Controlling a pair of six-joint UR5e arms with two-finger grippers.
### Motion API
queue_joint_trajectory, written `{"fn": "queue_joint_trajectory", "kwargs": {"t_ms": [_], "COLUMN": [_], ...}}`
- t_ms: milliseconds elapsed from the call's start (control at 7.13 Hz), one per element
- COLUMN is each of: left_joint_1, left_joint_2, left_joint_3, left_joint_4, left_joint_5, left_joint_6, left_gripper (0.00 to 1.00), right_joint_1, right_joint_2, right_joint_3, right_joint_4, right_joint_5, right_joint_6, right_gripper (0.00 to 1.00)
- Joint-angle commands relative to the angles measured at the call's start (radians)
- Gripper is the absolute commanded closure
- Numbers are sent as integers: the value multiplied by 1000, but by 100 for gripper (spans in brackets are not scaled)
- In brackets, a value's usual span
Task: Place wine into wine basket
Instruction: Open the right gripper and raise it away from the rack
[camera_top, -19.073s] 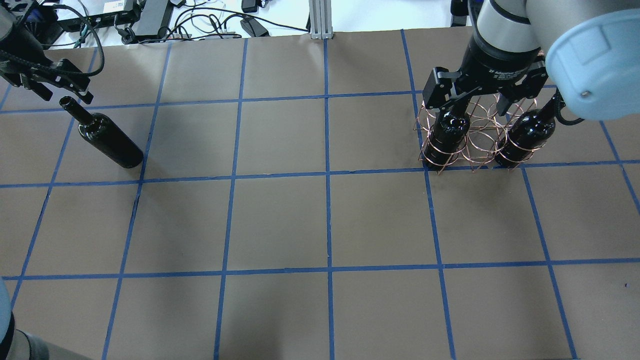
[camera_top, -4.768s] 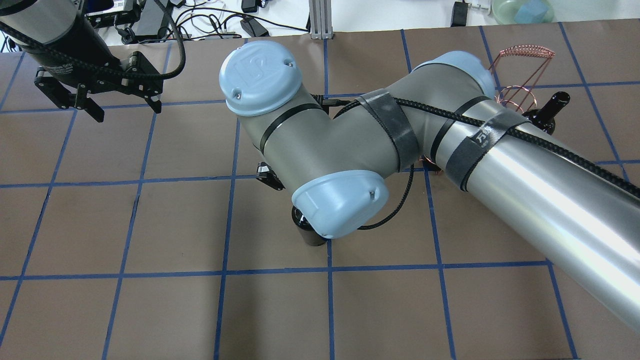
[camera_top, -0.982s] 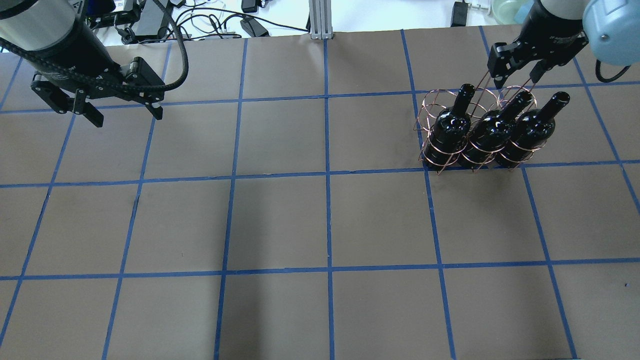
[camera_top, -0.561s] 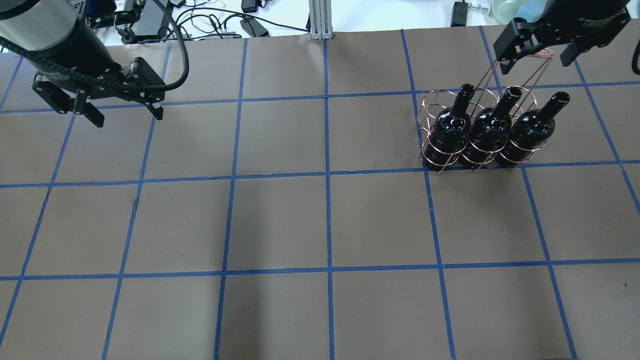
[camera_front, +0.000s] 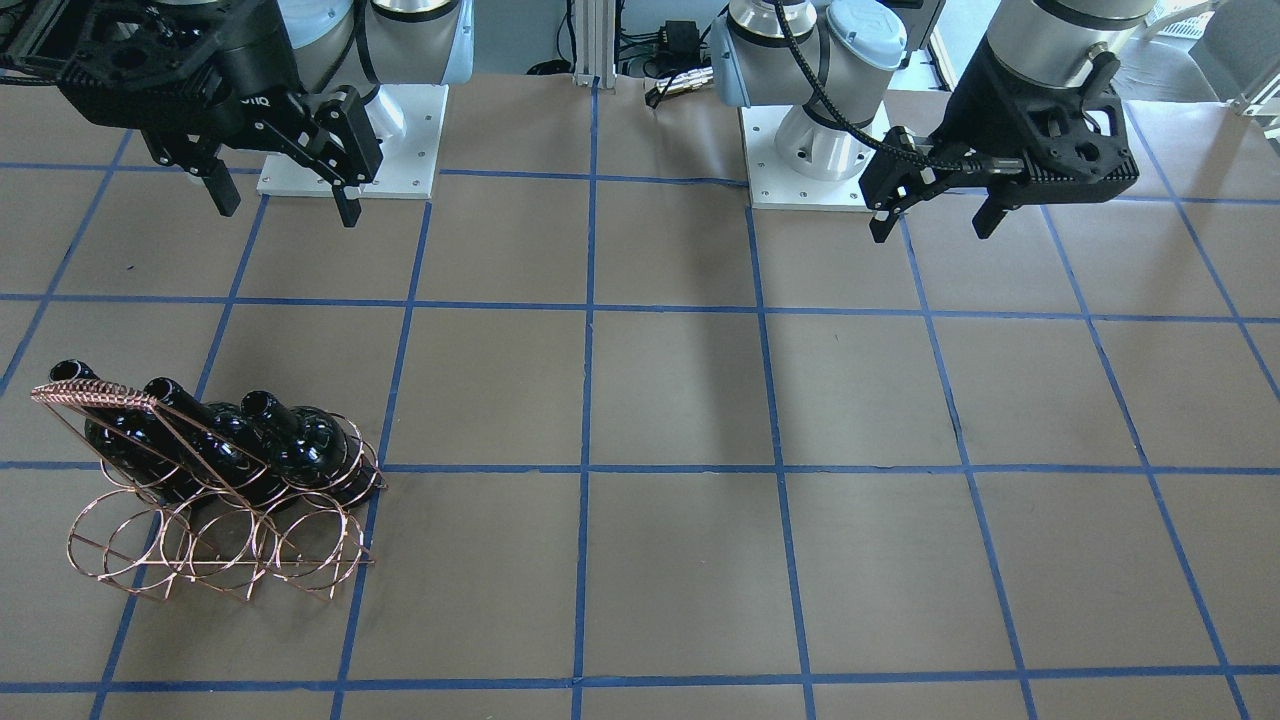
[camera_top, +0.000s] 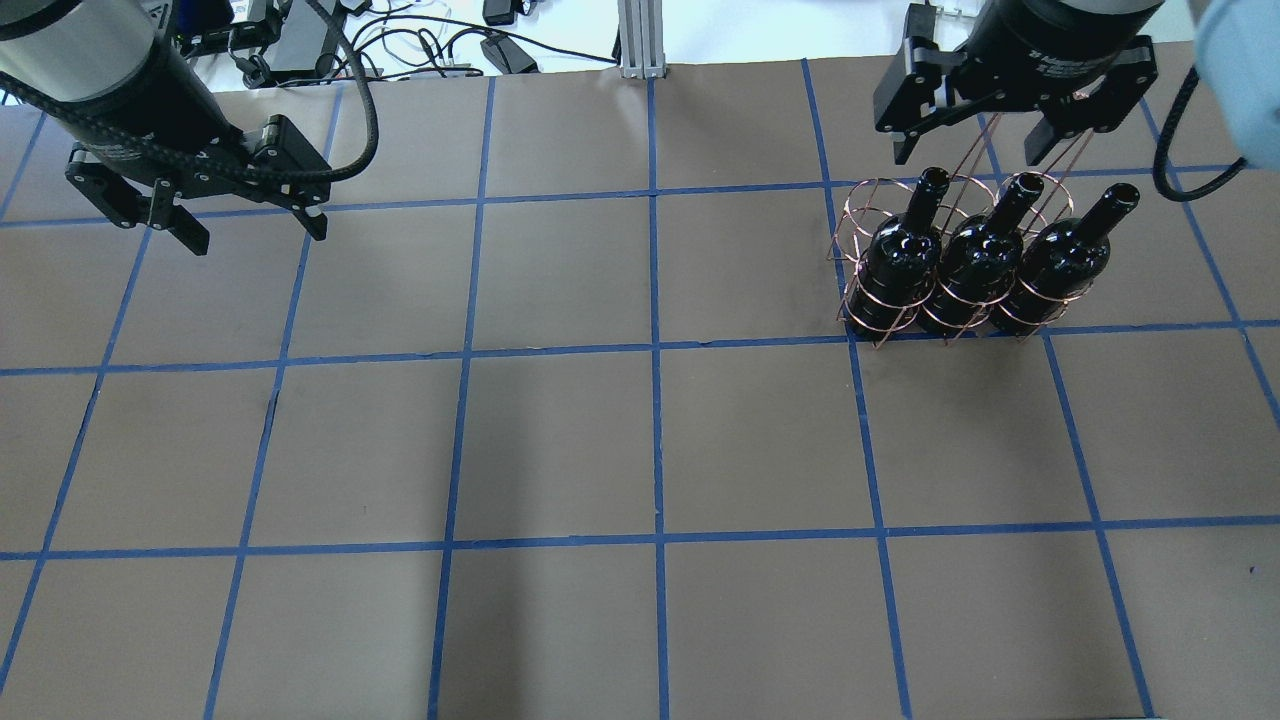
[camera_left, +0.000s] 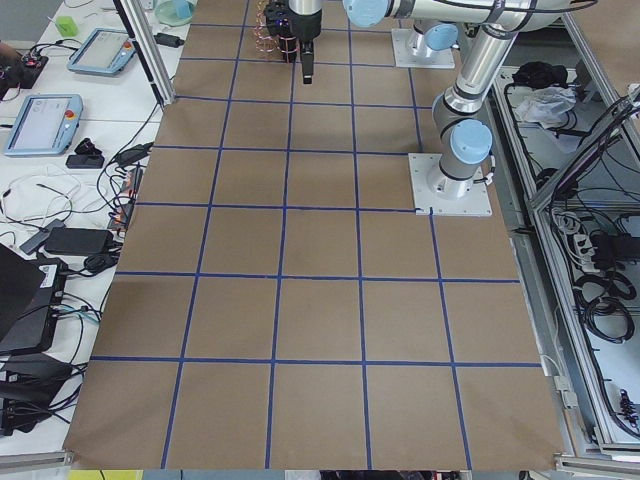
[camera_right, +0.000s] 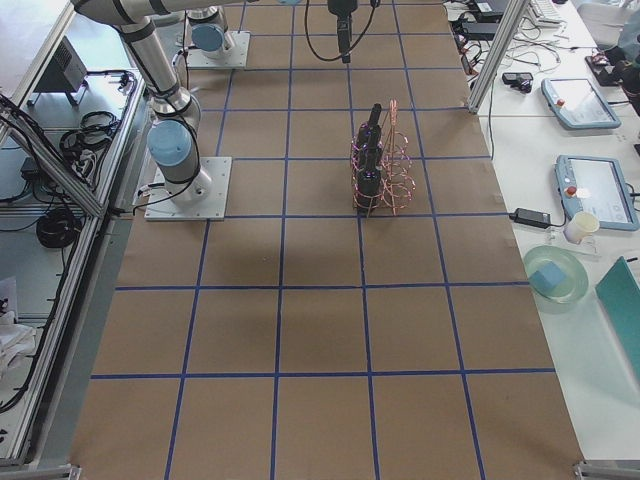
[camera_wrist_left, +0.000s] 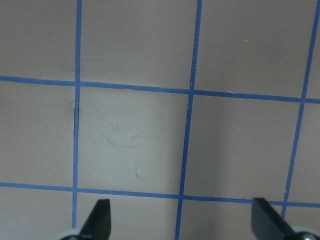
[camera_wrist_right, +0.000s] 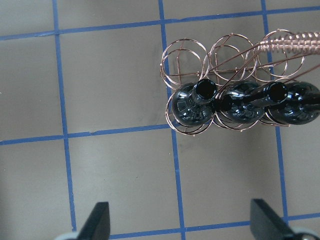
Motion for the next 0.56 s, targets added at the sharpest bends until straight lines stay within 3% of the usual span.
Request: {"fn": "queue_joint_trajectory", "kwargs": {"t_ms": [0, 421], "left_joint_1": [0, 2], "left_joint_2": [0, 1], "left_joint_3": [0, 0], "left_joint_4": [0, -2], "left_joint_5": [0, 0], "left_joint_6": [0, 0], "left_gripper": [0, 0], "right_joint_1": [8, 8], "right_joint_2": [7, 5], "right_joint_3": [7, 9], "right_joint_4": [0, 3], "right_joint_5": [-3, 3], "right_joint_6": [15, 13], "right_gripper": [0, 0]}}
